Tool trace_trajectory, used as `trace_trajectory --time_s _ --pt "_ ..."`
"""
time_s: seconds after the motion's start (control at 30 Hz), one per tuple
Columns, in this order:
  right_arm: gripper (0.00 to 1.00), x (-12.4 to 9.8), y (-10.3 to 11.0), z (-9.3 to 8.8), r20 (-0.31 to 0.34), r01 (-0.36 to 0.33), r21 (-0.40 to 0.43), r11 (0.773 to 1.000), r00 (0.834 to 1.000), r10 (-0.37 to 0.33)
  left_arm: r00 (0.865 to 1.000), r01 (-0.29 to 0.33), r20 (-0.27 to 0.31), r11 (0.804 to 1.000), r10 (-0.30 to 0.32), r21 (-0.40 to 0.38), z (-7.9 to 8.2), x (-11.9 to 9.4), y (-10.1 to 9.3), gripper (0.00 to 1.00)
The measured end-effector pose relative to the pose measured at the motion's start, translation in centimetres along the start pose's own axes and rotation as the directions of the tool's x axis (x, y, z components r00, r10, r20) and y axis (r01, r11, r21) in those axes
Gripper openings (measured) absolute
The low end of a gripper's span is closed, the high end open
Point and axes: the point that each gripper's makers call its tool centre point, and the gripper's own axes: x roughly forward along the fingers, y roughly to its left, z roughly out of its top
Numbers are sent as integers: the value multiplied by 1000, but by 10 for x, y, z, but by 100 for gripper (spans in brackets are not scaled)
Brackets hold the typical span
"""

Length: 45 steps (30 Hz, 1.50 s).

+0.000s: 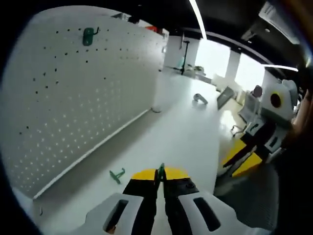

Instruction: Insert the hook assembly into the mounting plate slot until the hook locks in place.

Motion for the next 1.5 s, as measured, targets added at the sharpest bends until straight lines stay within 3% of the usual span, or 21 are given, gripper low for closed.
trace_trajectory --time_s 0.13,0.27,0.5,0.6,0.73,0.93,1.13,1.33,1.43,1.5 --pt "9 3 12 7 17 -27 -14 1000 999 28 998 -32 54 999 33 -14 16 -19 -6 3" --pt "9 2 17 13 27 -42 -30 999 999 43 990 -53 124 996 62 -78 26 -35 -15 3" --pt "10 -3 29 32 76 -64 -25 998 995 66 980 -65 174 985 93 -159 29 -56 -27 3" --pt "10 -5 35 41 92 -78 -22 997 993 80 965 -73 227 967 130 -245 37 -68 -26 3" --pt "11 -8 41 58 136 -97 -12 995 986 97 961 -91 234 966 149 -242 37 -78 -27 3" --pt "11 -9 43 77 191 -107 22 994 976 101 948 -75 280 960 153 -270 44 -85 -33 3" --pt "10 -12 43 84 211 -103 30 994 973 95 945 -67 290 956 154 -287 43 -85 -36 3" --pt "10 -15 39 87 236 -107 86 991 968 84 936 -14 329 943 130 -333 46 -83 -45 3" --pt "10 -16 37 89 244 -106 106 989 967 77 922 42 367 911 123 -411 46 -83 -48 3" --pt "10 -18 36 91 255 -110 126 986 964 75 920 52 371 903 123 -427 44 -83 -48 3"
